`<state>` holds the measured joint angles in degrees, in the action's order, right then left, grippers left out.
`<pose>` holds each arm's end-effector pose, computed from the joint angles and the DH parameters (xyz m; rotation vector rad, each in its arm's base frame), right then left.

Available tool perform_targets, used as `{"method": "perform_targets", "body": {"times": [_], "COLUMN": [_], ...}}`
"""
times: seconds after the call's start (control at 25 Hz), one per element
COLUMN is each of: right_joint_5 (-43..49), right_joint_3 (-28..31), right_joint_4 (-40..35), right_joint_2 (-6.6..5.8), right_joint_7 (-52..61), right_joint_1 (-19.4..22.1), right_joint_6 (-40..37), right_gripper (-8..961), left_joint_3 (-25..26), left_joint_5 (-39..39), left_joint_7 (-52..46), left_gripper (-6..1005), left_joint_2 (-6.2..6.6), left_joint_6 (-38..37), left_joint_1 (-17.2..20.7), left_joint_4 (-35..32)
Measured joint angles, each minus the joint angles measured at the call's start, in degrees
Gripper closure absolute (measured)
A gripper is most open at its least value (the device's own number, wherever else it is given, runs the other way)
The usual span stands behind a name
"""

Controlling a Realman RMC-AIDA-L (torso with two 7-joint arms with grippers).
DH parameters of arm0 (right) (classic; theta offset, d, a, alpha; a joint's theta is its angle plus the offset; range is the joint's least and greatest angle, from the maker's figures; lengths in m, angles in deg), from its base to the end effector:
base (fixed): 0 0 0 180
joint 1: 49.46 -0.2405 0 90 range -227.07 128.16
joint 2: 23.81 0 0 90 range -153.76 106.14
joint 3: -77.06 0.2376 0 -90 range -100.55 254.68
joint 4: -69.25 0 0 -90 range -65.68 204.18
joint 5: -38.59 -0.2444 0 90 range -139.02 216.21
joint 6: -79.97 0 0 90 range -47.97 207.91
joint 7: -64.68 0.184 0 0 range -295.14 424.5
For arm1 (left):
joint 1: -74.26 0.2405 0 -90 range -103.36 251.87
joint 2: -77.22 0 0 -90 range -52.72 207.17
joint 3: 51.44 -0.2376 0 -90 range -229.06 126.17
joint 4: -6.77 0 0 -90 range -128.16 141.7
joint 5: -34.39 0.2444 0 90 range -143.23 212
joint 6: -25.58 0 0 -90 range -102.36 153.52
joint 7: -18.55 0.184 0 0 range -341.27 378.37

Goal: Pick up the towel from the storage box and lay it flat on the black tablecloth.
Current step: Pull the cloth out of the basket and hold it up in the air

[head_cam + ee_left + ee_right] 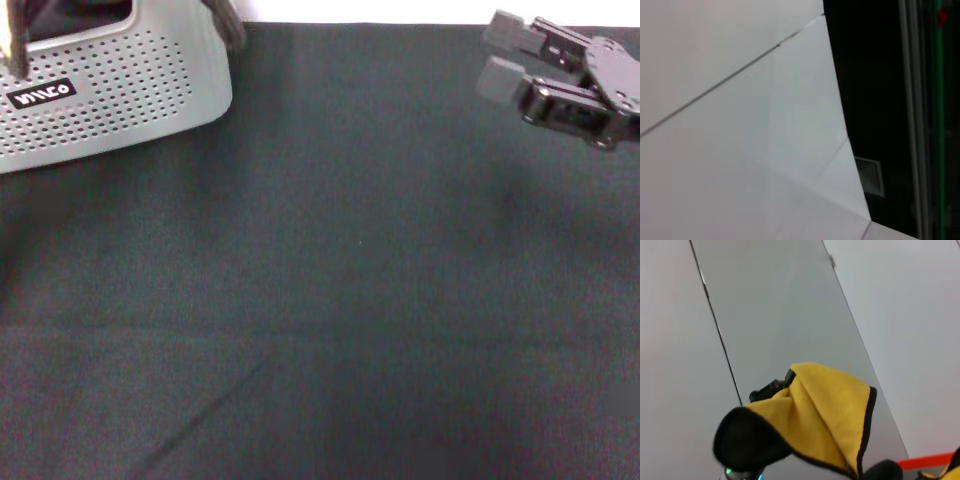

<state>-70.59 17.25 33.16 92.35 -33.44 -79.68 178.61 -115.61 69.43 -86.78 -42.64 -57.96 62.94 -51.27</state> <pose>0.1499 0.3633 0.0202 -2.6009 0.4349 1.4970 -0.1692 0.3597 0.1486 -1.8026 -0.7935 -2.0664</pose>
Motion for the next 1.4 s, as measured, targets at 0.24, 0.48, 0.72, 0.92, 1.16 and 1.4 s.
{"method": "perform_targets", "body": {"times": [0.24,0.48,0.72,0.92,1.16,1.4], "right_joint_5": [-2.5,-6.2,-13.0,-17.9,-25.8,-27.9], "right_joint_3": [-0.9,-4.9,-14.6,-21.8,-33.7,-37.5], "right_joint_4": [7.7,11.9,12.7,12.3,10.3,8.1], "right_joint_2": [0.03,0.03,0.03,0.03,0.03,0.03], "right_joint_7": [-7.1,-10.3,-11.7,-11.8,-13.1,-13.1], "right_joint_1": [-4.3,-8.3,-10.8,-12.4,-14.2,-13.7], "right_joint_6": [-1.1,-4.0,-9.3,-14.3,-20.0,-23.8], "right_gripper": [118,119,119,120,121,121], "left_joint_3": [-0.6,-2.9,-4.9,-5.9,-6.1,-6.1], "left_joint_5": [-1.4,-1.9,-3.6,-3.9,-3.9,-3.7], "left_joint_7": [-1.0,-1.2,-1.0,-0.6,-0.2,-0.1], "left_gripper": [979,980,980,980,980,980], "left_joint_2": [-0.02,-0.05,-0.11,-0.11,-0.11,-0.04], "left_joint_6": [-5.2,-5.9,-6.5,-6.6,-7.8,-8.1], "left_joint_1": [-0.5,-0.7,-1.2,-2.8,-5.4,-5.9], "left_joint_4": [3.2,4.2,4.9,7.0,11.5,12.2]}}
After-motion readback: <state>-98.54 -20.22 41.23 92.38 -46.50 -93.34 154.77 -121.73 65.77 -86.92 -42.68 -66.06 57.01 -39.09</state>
